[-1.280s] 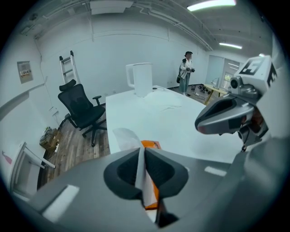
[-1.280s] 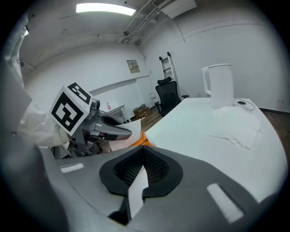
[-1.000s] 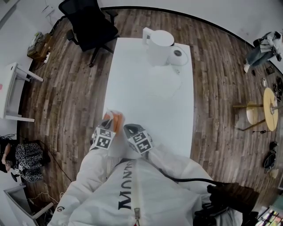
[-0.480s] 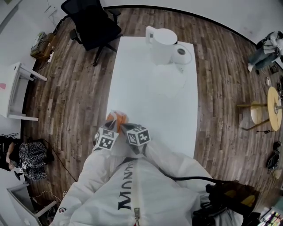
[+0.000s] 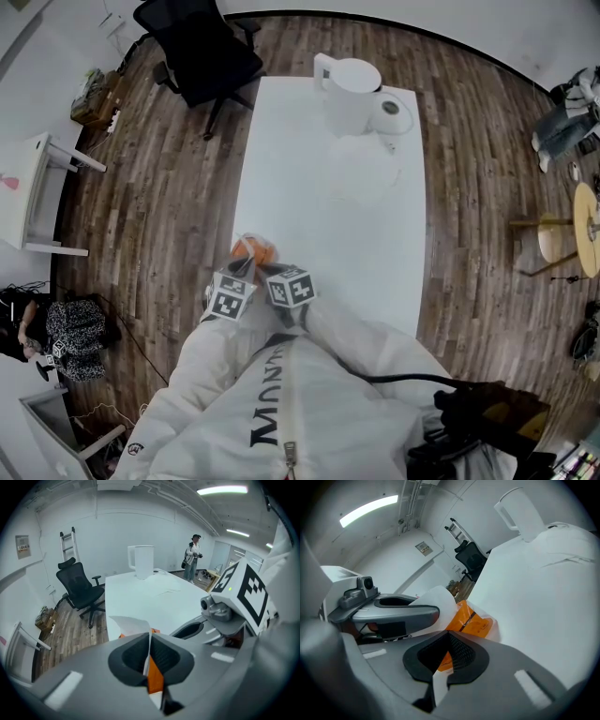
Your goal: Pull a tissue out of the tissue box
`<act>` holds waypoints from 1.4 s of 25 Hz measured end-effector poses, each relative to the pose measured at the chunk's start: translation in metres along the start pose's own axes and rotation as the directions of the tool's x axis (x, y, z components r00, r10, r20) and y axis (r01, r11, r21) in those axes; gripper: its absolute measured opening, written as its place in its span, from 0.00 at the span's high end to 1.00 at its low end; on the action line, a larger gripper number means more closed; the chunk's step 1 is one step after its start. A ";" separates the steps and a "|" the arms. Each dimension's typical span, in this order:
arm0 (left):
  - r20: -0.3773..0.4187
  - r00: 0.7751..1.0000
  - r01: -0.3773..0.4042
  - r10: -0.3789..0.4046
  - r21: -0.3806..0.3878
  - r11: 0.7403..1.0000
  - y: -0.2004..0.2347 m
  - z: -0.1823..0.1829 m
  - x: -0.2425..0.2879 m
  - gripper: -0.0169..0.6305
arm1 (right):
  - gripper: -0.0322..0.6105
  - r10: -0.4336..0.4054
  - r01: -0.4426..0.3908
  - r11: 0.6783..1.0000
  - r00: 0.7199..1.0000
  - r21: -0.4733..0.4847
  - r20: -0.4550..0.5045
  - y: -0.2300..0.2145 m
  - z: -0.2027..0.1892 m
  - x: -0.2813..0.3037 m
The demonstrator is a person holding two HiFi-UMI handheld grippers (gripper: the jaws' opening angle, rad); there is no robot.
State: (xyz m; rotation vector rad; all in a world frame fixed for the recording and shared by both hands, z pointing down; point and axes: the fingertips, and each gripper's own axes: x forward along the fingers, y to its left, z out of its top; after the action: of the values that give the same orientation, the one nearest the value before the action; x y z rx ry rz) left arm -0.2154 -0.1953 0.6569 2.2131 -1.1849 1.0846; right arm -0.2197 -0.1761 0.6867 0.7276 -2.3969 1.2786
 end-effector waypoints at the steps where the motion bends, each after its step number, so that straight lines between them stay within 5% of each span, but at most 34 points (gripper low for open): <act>1: 0.000 1.000 0.001 -0.001 0.000 1.000 0.000 0.001 -0.002 0.97 | 0.95 0.005 -0.005 1.000 1.000 -0.002 0.002 0.002 0.000 0.001; 27: 0.018 0.999 0.049 -0.048 -0.027 0.998 -0.012 0.007 -0.018 0.97 | 0.95 0.069 -0.071 0.997 0.996 0.043 0.054 0.012 0.007 0.003; 35: 0.026 0.993 0.114 -0.113 -0.069 0.991 -0.023 0.012 -0.024 0.97 | 0.95 0.031 -0.032 0.998 0.999 0.059 0.022 0.004 0.001 0.010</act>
State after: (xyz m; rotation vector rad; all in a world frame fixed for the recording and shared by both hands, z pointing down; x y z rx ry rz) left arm -0.1996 -0.1779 0.6310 2.2148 -1.0751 0.9604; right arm -0.2296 -0.1784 0.6884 0.7262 -2.4054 1.3660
